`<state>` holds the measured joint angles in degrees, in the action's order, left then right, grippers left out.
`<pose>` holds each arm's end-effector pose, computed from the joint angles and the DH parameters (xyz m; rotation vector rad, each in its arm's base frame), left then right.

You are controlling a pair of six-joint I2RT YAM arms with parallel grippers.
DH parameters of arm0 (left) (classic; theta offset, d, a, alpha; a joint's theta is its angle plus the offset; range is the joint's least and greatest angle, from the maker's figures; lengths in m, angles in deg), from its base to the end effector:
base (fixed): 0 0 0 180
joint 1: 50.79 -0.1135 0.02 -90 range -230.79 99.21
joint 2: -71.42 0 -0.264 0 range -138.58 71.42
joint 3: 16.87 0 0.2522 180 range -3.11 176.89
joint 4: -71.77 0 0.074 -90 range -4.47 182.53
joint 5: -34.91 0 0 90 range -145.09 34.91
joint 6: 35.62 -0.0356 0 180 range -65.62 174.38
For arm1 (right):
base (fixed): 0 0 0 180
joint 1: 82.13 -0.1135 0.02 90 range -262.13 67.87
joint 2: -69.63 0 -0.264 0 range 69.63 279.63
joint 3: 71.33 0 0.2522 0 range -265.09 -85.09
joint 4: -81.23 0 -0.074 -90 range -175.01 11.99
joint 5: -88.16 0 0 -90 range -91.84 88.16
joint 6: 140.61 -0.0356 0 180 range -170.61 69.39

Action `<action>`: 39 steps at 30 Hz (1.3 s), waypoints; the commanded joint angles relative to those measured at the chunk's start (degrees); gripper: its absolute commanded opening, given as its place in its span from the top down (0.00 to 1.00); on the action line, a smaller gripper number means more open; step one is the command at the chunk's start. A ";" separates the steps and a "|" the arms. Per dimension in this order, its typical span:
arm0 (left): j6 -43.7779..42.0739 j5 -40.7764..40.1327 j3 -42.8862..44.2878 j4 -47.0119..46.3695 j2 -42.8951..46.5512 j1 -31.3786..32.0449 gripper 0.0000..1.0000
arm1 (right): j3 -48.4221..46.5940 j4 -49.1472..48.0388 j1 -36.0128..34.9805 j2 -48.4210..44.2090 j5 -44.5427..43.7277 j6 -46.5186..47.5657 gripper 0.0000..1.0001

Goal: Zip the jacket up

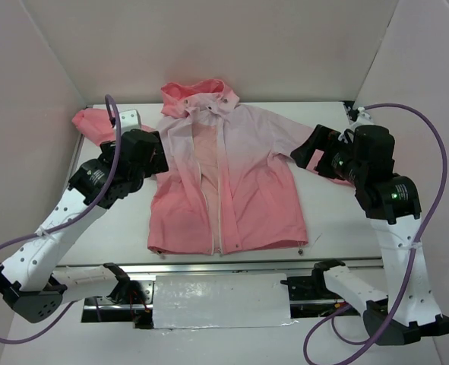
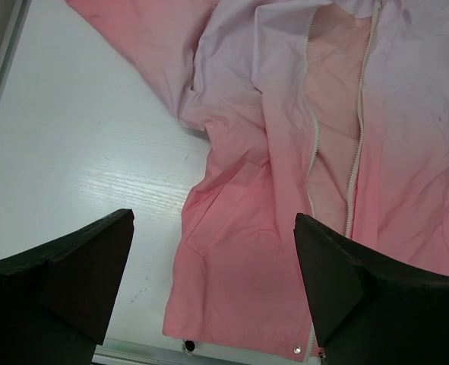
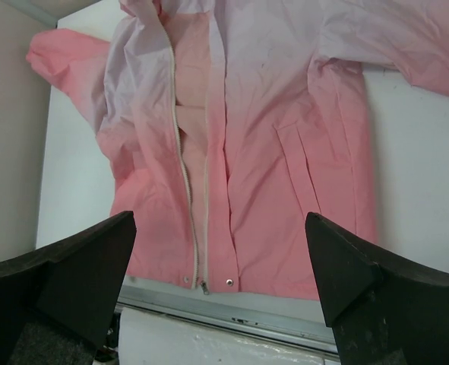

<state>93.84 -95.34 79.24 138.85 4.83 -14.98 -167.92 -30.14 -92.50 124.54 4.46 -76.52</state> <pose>0.1876 -0.1070 0.4184 -0.4291 2.0095 -0.0213 0.1509 0.0316 0.4476 0.2111 2.0655 0.5048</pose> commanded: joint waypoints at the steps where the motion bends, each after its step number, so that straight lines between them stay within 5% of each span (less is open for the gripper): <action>1: 1.14 -1.41 -0.26 0.12 1.90 -0.22 0.00 | 0.82 -1.78 -0.35 -1.56 -2.94 -1.59 0.00; 10: 1.05 -0.88 0.18 0.11 1.64 -0.22 0.01 | 4.77 -6.44 -0.26 -6.21 -3.94 -3.88 0.00; 14: 1.32 -0.19 0.10 0.38 1.28 -0.22 0.01 | 7.77 -13.55 -0.35 -9.12 6.13 -2.57 0.00; 17: 1.58 1.40 -0.08 -0.06 1.28 -0.22 0.01 | 4.97 -8.85 -0.35 -5.27 8.37 -0.02 0.00; 27: 10.45 20.29 -13.61 -2.00 -5.30 3.90 0.05 | -0.94 3.22 -10.46 7.57 -10.60 0.51 0.00; 32: 15.55 22.04 -16.69 -2.69 -12.58 12.16 0.05 | 2.93 1.38 -11.95 8.63 -10.79 -0.10 0.00; 39: 15.55 25.57 -17.66 -5.33 -15.50 13.67 0.09 | 13.99 -3.80 -14.93 9.42 -10.26 -1.59 0.05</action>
<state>107.44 -71.36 60.72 135.20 -10.79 -1.73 -157.34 -30.22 -105.70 134.16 -4.70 -76.90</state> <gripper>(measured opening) 0.912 0.975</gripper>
